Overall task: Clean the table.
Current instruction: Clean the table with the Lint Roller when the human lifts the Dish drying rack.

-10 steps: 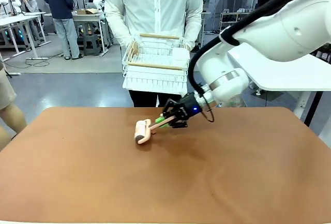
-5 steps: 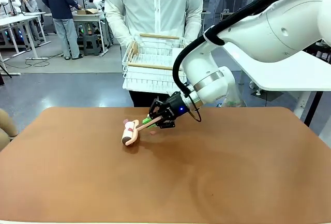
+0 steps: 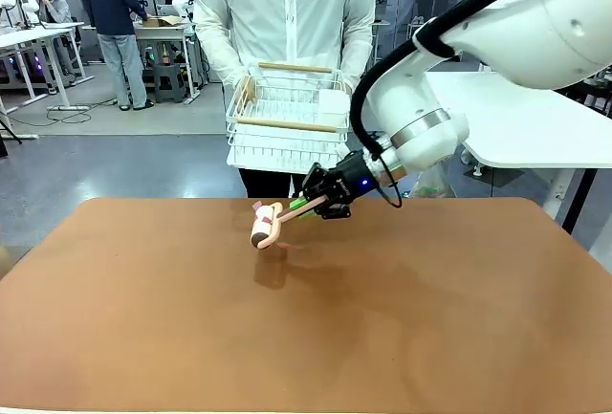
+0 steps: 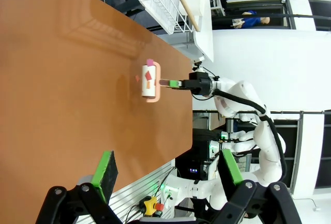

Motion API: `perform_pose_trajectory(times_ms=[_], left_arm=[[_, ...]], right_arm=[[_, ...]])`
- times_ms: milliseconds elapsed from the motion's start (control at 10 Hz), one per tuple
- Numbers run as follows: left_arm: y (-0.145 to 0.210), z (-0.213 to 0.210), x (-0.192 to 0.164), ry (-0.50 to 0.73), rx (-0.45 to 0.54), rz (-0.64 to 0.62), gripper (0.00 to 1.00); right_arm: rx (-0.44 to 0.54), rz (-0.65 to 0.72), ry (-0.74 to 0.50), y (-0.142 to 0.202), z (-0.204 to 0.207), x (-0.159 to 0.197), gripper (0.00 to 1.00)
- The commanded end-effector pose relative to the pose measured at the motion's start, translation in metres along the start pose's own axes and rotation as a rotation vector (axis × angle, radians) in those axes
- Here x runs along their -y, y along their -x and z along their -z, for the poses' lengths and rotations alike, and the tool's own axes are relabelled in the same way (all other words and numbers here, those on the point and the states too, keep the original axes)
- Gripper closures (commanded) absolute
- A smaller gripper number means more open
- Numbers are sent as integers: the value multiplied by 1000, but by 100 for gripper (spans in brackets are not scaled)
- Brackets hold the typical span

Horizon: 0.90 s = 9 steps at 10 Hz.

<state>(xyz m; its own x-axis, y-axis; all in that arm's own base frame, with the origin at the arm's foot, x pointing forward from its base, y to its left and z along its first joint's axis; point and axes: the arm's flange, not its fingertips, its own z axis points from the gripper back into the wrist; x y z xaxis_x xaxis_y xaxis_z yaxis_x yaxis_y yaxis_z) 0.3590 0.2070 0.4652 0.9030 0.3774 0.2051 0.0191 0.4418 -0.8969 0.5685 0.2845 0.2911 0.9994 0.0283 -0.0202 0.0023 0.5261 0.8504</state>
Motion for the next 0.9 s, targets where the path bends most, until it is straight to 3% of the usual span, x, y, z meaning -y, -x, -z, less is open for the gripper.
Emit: perform_pose_trajectory(times_ms=[0,200,400,600,800], left_arm=[[2,-3,0,12,-7,12,0],[2,-3,0,12,-7,12,0],[2,-3,0,12,-7,12,0],[2,-3,0,12,-7,12,0],[2,-3,0,12,-7,12,0]], right_arm=[[-35,-55,17,32,-77,-26,79],[4,-66,117,54,-162,-32,79],[-26,-48,158,54,-220,-15,79],[55,4,179,44,-235,14,79],[71,5,161,43,-251,24,79]])
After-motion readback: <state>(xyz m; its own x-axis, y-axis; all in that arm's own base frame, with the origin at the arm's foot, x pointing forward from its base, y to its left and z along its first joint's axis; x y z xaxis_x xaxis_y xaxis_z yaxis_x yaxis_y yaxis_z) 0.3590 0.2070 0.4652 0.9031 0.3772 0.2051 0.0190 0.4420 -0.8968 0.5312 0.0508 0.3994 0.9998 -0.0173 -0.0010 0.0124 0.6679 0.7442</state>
